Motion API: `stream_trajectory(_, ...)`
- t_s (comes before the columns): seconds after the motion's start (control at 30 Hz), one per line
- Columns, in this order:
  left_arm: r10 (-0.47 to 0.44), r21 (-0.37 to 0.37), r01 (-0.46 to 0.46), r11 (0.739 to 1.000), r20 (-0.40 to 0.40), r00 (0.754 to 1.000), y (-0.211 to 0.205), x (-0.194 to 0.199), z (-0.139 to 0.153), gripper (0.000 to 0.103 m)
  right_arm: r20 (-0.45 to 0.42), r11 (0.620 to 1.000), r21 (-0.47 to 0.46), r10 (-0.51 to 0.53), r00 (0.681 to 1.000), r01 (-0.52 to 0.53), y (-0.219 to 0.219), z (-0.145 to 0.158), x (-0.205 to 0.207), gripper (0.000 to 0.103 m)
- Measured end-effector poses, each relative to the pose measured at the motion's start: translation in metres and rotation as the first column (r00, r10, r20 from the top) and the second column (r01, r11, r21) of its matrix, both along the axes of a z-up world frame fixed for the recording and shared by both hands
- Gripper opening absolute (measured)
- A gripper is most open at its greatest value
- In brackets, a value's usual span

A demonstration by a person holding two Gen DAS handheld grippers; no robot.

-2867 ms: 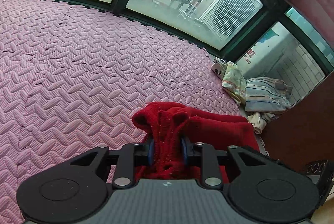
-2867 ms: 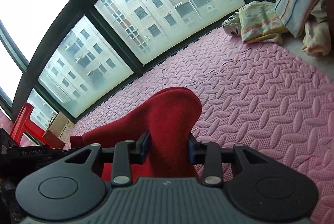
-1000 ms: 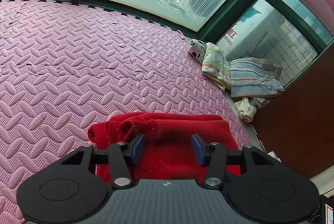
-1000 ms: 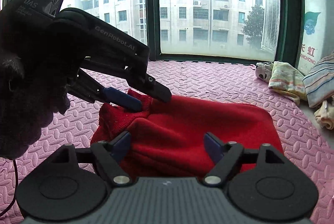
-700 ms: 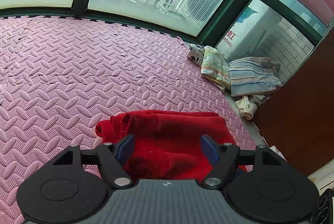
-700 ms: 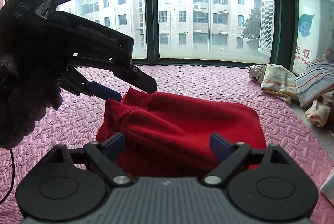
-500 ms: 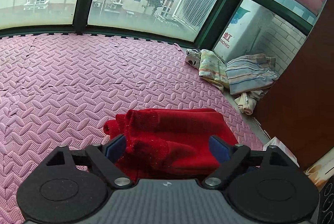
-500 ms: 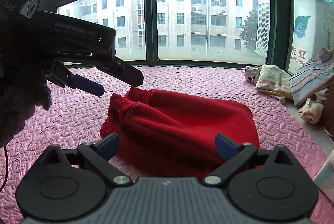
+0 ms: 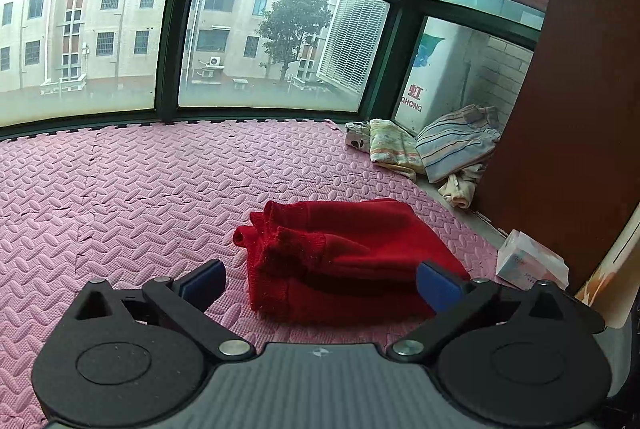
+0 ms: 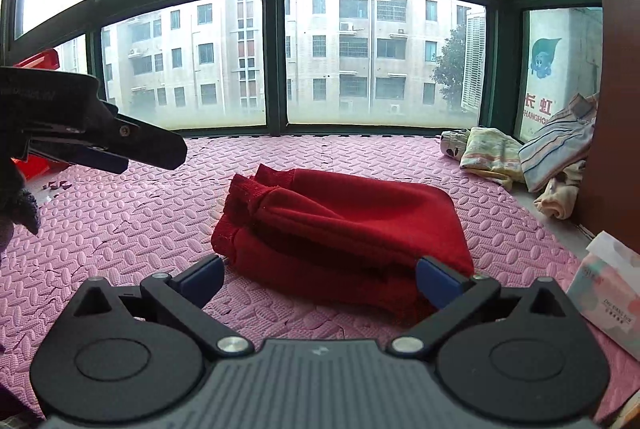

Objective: Fold clothes

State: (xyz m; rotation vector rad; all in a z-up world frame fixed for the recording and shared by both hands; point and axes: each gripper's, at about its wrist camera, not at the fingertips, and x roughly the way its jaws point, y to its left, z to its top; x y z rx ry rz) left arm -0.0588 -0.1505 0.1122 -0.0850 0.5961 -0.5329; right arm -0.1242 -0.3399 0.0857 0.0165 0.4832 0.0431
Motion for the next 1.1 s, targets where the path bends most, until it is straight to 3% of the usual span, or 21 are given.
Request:
stream_trajectory(0.27, -0.019, -0.022, 0.020, 1.000, 0.057, 0.998, 0.027, -0.024, -0.003, 0.103, -0.003, 0.995, -0.056, -0.078, 0.997, 0.077, 0.025, 0.010, -0.016, 0.103)
stream_trajectory(0.67, -0.068, 0.037, 0.068, 0.997, -0.019, 0.998, 0.031, -0.018, -0.022, 0.103, -0.047, 0.980, -0.097, -0.178, 0.983, 0.173, 0.045, 0.014, -0.014, 0.103)
stream_trajectory(1.1, -0.138, 0.076, 0.147, 0.986, -0.107, 0.985, 0.020, -0.002, -0.039, 0.103, -0.093, 0.946, -0.092, -0.319, 0.943, 0.311, 0.036, 0.014, -0.023, 0.103)
